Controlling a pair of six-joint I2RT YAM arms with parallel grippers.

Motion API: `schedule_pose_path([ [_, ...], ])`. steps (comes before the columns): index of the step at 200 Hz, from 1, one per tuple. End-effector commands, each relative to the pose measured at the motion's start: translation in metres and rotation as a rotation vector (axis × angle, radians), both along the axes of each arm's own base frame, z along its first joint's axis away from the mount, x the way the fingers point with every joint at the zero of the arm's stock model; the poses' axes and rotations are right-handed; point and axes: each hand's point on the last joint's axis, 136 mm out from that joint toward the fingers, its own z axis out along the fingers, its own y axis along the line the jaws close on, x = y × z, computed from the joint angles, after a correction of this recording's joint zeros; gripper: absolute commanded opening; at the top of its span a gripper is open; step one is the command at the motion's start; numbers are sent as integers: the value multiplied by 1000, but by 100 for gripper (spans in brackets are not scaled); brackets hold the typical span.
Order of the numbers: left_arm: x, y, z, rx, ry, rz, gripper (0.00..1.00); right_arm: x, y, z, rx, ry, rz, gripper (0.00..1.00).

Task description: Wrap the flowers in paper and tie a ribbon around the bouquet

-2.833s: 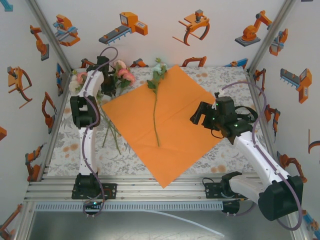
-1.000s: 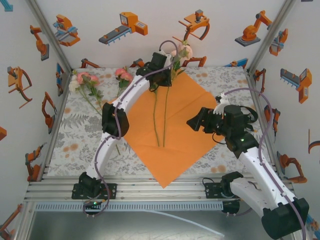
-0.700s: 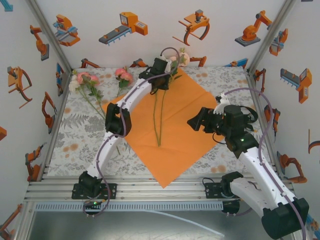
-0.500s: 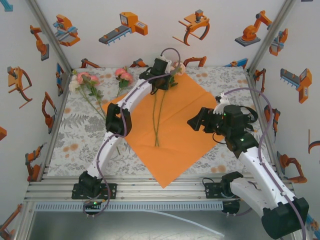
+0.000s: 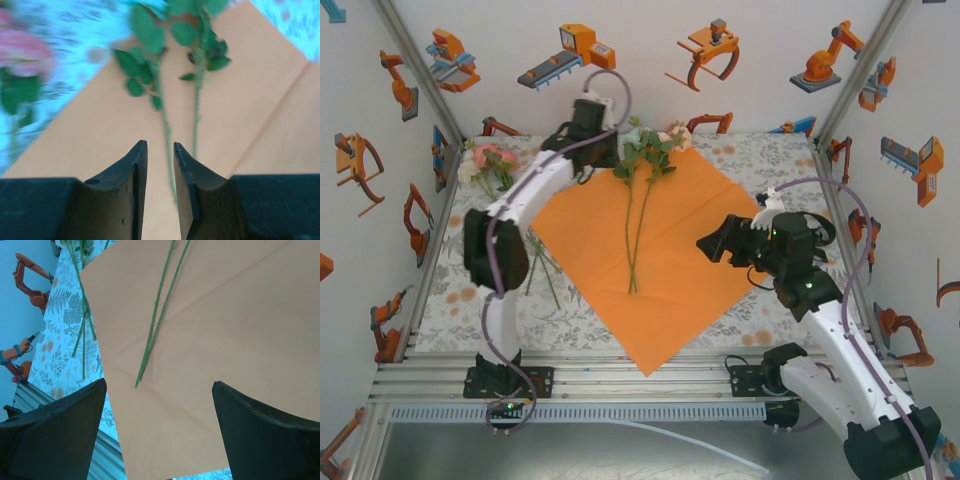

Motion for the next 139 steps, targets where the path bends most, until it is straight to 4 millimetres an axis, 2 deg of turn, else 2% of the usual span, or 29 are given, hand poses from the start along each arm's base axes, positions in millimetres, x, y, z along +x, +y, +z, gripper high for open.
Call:
schedule_pose_path([
  [1,3,84,-5,-25,-18,199,31,1,-4,-2,1,3,-26,78],
  [19,-2,137,-27,5,24,281,30,3,-3,-3,5,3,-21,78],
  [32,-1,152,-42,47,58,271,29,6,-1,-3,7,6,-16,78],
  [72,19,142,-92,181,201,113,32,10,3,-3,7,15,-4,78],
  [139,47,147,-144,309,322,80,38,12,0,-3,-8,15,-17,78],
])
